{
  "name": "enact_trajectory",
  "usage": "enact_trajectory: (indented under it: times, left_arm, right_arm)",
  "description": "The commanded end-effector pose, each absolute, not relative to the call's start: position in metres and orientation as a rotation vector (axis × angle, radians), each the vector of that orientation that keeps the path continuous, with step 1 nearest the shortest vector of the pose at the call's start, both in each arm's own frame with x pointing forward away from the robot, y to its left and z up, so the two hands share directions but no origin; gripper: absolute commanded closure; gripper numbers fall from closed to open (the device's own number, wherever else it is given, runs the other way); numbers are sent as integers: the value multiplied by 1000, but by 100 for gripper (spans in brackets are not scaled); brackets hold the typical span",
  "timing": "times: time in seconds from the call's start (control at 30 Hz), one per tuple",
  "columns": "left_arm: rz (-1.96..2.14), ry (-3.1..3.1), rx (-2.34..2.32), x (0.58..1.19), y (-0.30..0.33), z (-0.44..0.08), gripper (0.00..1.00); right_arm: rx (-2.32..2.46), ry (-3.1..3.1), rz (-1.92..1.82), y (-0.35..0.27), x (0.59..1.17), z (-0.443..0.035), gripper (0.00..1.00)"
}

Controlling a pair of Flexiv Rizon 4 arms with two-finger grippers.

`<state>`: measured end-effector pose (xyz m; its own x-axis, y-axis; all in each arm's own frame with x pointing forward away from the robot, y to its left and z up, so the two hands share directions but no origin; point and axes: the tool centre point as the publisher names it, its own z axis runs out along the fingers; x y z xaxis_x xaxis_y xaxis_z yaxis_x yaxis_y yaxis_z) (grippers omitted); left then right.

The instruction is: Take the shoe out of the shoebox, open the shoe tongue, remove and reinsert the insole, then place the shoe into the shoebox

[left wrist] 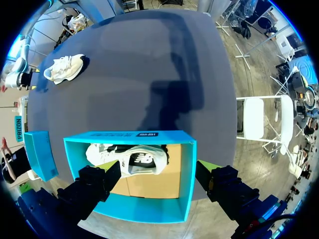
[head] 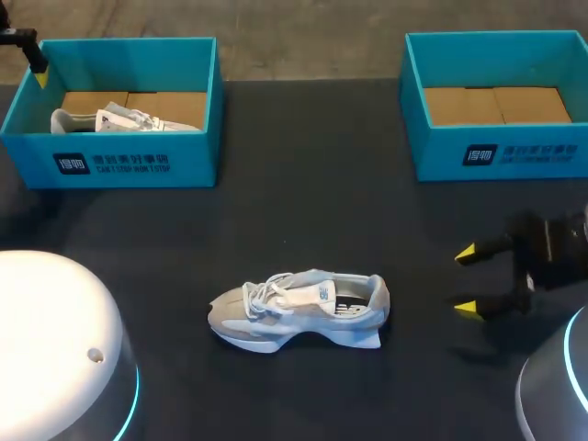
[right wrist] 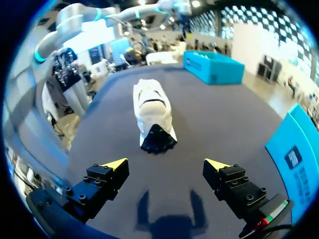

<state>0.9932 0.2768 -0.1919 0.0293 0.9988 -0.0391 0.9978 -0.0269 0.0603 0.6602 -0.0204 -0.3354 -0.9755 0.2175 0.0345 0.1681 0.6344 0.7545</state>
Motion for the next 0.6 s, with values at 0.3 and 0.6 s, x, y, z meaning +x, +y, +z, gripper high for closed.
enact_trajectory:
  times: [0.3,0.6]
  left_arm:
    - [26,2141,2202,992,277,-192,0]
    - [26,2141,2202,992,277,-192,0]
  right_arm:
    - [306,2653,1524,-21,666,-343,0]
    - [338,2685,1573,-12,675,-364,0]
